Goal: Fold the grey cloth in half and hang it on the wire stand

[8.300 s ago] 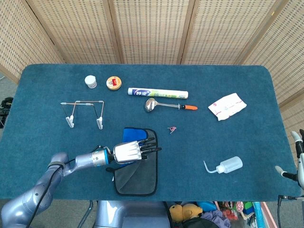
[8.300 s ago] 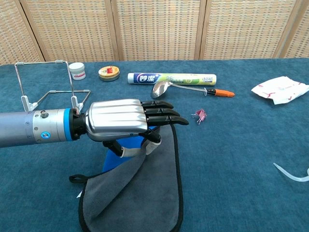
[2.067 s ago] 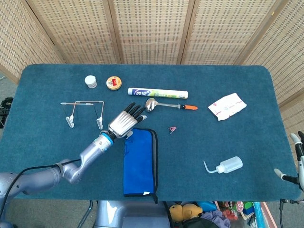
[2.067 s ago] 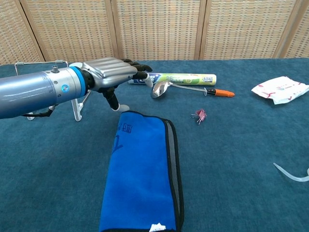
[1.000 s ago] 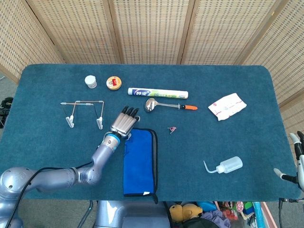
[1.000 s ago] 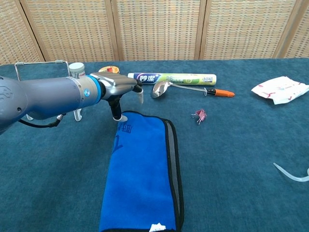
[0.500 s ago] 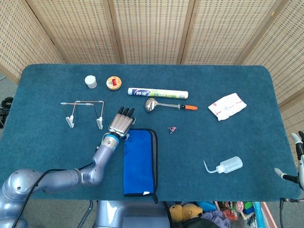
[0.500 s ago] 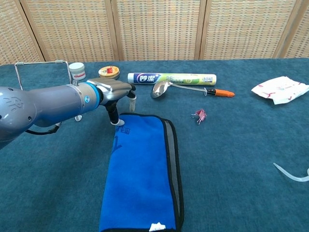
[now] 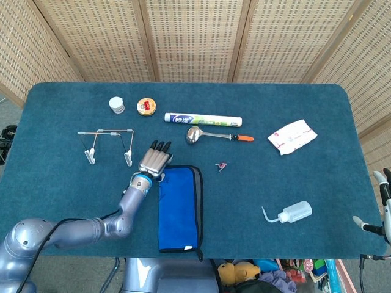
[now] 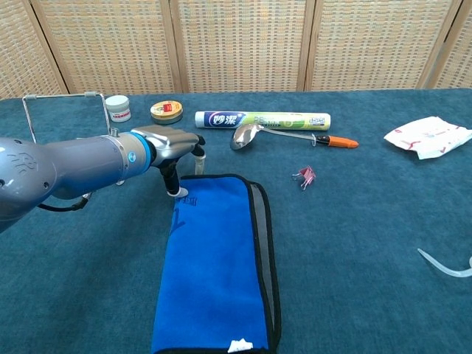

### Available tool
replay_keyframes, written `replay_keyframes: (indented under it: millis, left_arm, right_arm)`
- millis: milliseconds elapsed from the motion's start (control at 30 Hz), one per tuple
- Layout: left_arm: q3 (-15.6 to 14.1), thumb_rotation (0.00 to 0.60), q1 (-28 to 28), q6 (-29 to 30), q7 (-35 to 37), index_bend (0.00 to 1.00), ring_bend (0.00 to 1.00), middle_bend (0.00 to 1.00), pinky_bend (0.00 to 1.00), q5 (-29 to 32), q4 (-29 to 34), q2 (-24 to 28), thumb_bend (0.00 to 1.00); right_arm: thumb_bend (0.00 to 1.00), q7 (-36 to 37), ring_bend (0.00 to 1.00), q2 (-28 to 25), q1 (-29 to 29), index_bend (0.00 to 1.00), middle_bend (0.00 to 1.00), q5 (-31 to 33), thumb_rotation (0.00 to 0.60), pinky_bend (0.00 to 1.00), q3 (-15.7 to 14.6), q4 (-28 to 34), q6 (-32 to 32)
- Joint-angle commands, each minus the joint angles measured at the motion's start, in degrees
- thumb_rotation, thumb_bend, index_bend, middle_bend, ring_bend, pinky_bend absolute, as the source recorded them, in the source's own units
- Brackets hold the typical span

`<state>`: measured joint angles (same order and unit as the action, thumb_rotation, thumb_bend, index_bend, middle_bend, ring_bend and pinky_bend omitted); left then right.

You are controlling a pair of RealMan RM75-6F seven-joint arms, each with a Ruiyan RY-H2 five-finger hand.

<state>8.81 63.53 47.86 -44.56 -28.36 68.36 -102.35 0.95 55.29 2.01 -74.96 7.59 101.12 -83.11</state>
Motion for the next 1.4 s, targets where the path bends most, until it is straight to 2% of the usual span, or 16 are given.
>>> replay_keyframes:
  millis: [33,400,633,800,1000,1167,1400]
  left_arm:
    - [0.0,0.600,-0.4,-0.3,1.1,0.39,0.00,0.00,0.00,-1.2,-0.4,-0.3,0.35]
    - [-0.4,0.600,-0.5,-0.3,0.5,0.41,0.00,0.00,0.00,-1.0,-1.1,-1.0,0.35]
    - [0.1,0.600,-0.6,-0.5,0.7,0.64,0.00,0.00,0.00,-0.1,-0.1,-0.8,0.35]
    - [0.0,0.600,-0.4,0.0,0.1,0.71,0.00,0.00,0.00,-0.2,0.8,-0.5,0.37]
    - [0.1,0.600,-0.4,0.2,0.5,0.75,0.00,0.00,0.00,-0.5,1.5,-0.4,0.41]
    - [0.0,0.600,-0.4,0.5,0.4,0.74,0.00,0.00,0.00,-0.8,1.6,-0.5,0.43]
    - [-0.1,0.600,-0.6,0.7,0.9,0.75,0.00,0.00,0.00,-1.8,1.5,-0.6,0.57]
  right_arm:
    - [0.00,0.1,0.00,0.0,0.0,0.00,0.00,0.0,0.600,0.00,0.0,0.0,0.0]
    - [0.00,0.2,0.00,-0.1,0.0,0.00,0.00,-0.4,0.600,0.00,-0.1,0.0,-0.1]
    - [0.00,0.3,0.00,-0.1,0.0,0.00,0.00,-0.4,0.600,0.00,-0.1,0.0,0.0]
    - [0.00,0.3,0.00,-0.1,0.1,0.00,0.00,-0.4,0.600,0.00,-0.2,0.1,0.1]
    - [0.00,0.3,0.00,-0.1,0.1,0.00,0.00,-0.4,0.600,0.00,-0.2,0.1,0.0]
    - [0.00,0.3,0.00,-0.1,0.1,0.00,0.00,-0.4,0.600,0.00,-0.2,0.1,0.0]
    - [0.00,0.4,0.00,-0.2,0.0,0.00,0.00,-0.5,0.600,0.00,-0.2,0.2,-0.1]
